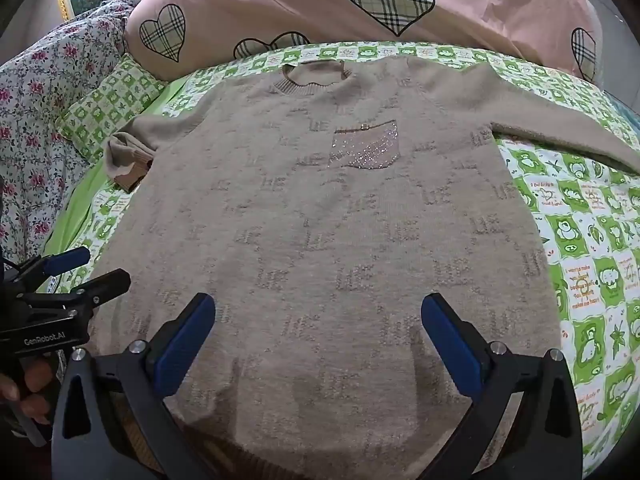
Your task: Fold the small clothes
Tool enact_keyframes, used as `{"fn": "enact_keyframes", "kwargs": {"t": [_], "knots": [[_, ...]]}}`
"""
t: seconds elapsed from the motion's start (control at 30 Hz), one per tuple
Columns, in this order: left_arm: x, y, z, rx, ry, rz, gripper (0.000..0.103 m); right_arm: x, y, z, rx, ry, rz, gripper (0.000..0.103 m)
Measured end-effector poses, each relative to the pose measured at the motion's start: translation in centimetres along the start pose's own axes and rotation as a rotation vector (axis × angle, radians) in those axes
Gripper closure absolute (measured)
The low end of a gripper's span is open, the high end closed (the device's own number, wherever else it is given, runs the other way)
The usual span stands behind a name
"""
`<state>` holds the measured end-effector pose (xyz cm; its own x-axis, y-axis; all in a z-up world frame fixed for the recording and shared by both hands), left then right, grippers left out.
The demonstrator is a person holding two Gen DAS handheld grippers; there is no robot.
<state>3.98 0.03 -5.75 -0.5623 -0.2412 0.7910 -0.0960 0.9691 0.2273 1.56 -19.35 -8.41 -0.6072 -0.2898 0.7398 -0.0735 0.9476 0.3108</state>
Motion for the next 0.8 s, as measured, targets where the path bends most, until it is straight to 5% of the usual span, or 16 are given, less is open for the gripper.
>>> {"fn": "enact_keyframes", "kwargs": {"t": [0.8], "knots": [[0.44, -0.11, -0.18, 0.01, -0.007, 0.011, 0.01, 0.39, 0.78, -0.1, 0.006, -0.011, 0.004, 0.0]]}}
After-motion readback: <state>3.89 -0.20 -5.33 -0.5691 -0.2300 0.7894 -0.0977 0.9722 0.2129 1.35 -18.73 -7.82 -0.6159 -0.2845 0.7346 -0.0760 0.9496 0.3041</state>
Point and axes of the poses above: each gripper's, at about its wrist camera, not at the fingertips, and x roughly against the way its jaws point, y to its left, z to its underside, the point moved 7 cm from there along -x, roughly the way its jaws point, and after that the axes turned 14 degrees about -z, right-handed, at the moved point
